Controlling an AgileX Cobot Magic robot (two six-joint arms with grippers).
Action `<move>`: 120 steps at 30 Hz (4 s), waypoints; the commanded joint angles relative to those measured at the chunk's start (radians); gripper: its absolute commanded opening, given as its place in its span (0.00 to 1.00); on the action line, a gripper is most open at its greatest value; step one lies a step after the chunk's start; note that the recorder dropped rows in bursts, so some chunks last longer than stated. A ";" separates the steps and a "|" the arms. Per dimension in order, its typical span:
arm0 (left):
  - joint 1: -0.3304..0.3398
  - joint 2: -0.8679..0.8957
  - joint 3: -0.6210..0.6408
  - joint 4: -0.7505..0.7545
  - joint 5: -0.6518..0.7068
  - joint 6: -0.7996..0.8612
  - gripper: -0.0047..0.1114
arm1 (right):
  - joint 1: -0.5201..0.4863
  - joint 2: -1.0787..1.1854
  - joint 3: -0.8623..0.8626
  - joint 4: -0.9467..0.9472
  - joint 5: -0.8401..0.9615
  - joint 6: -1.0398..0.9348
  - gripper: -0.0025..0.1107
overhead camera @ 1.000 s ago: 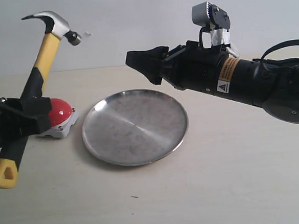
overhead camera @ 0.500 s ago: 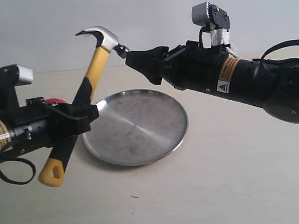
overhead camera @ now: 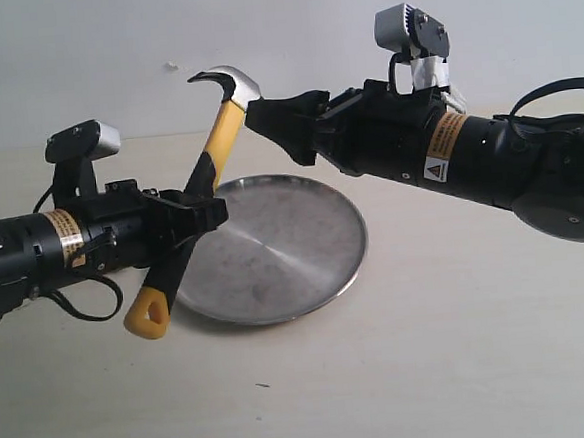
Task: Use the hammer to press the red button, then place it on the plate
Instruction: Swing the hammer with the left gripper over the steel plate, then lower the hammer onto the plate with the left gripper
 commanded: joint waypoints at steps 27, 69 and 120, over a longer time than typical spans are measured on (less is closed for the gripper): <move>0.000 0.153 -0.280 -0.019 0.230 -0.182 0.04 | 0.000 -0.006 -0.005 0.001 -0.010 -0.006 0.58; -0.037 0.362 -0.387 0.119 0.055 -0.445 0.04 | 0.000 -0.006 -0.005 0.001 -0.005 -0.006 0.58; -0.037 0.431 -0.387 0.151 0.128 -0.398 0.36 | 0.000 -0.006 -0.005 0.001 -0.005 -0.006 0.58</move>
